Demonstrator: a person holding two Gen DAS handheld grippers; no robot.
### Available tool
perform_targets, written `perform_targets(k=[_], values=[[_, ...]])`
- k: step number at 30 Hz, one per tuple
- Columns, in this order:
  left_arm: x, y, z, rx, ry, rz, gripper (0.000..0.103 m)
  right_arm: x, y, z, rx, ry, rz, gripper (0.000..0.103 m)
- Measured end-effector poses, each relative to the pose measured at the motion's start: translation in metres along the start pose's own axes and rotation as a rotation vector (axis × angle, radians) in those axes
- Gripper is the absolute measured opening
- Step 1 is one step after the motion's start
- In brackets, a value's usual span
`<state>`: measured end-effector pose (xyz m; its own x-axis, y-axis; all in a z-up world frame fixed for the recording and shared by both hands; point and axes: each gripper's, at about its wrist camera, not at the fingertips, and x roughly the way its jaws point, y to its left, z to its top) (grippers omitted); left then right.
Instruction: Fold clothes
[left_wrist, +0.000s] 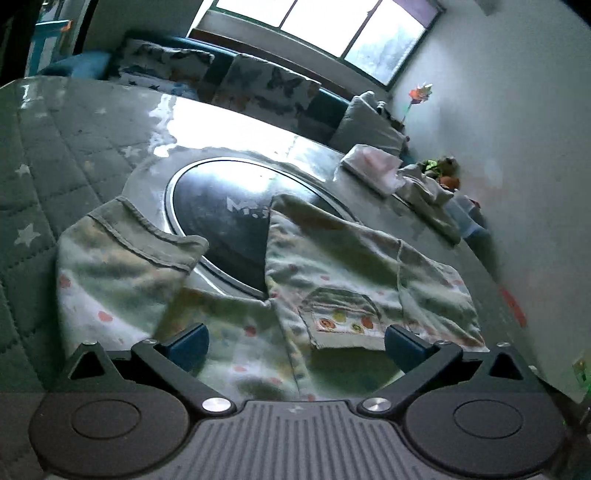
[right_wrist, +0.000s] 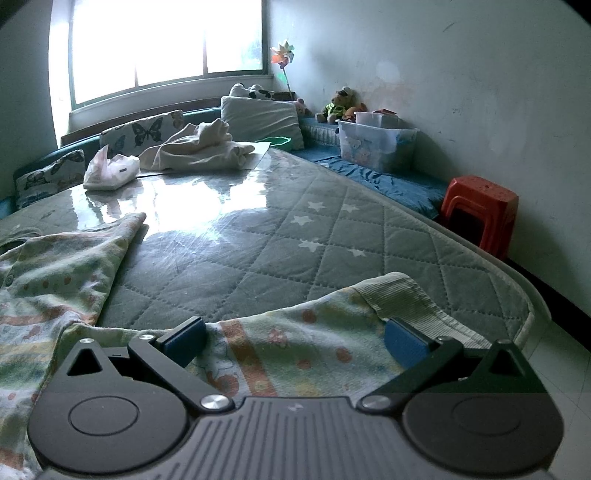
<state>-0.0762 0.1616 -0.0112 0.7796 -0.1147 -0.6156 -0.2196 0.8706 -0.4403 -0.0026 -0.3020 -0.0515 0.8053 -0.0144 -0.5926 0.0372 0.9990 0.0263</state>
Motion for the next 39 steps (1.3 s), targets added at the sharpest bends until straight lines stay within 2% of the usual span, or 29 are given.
perform_targets(k=[2, 10, 11, 15, 17, 20, 24, 26, 28, 31, 34, 37, 39], values=[[-0.002, 0.0, -0.001, 0.01, -0.014, 0.044, 0.103, 0.0, 0.0, 0.0, 0.0, 0.001, 0.0, 0.103], [0.004, -0.009, -0.019, 0.25, -0.094, 0.498, 0.103, 0.0, 0.0, 0.0, 0.0, 0.001, 0.001, 0.103], [0.002, -0.005, -0.019, 0.236, -0.11, 0.525, 0.103, 0.0, 0.0, 0.0, -0.001, 0.0, 0.001, 0.103], [-0.009, 0.026, -0.007, 0.071, -0.141, 0.642, 0.103, 0.001, 0.0, -0.001, -0.001, -0.001, 0.001, 0.103], [-0.015, 0.041, -0.005, 0.036, -0.158, 0.694, 0.103, 0.001, 0.0, -0.001, -0.001, -0.002, 0.002, 0.103], [-0.023, 0.059, -0.005, 0.014, -0.18, 0.743, 0.103, 0.002, -0.001, -0.001, -0.002, -0.003, 0.002, 0.103], [-0.034, 0.075, -0.004, -0.02, -0.181, 0.746, 0.103, 0.002, 0.001, -0.001, -0.004, -0.002, 0.001, 0.103], [-0.033, 0.076, -0.002, -0.002, -0.179, 0.759, 0.103, 0.002, 0.002, 0.0, -0.009, 0.004, 0.007, 0.103], [-0.029, 0.071, 0.002, 0.054, -0.178, 0.803, 0.103, 0.003, 0.005, 0.001, -0.025, 0.01, 0.024, 0.103], [-0.017, 0.068, 0.013, 0.136, -0.184, 0.906, 0.103, 0.008, 0.012, 0.006, -0.059, 0.025, 0.06, 0.103], [-0.013, 0.078, 0.02, 0.134, -0.182, 0.956, 0.103, 0.014, 0.022, 0.013, -0.085, 0.038, 0.08, 0.103], [-0.014, 0.084, 0.023, 0.14, -0.177, 0.974, 0.103, 0.017, 0.03, 0.023, -0.106, 0.068, 0.09, 0.103], [-0.015, 0.085, 0.025, 0.156, -0.165, 0.989, 0.103, 0.015, 0.026, 0.032, -0.068, 0.074, 0.109, 0.103]])
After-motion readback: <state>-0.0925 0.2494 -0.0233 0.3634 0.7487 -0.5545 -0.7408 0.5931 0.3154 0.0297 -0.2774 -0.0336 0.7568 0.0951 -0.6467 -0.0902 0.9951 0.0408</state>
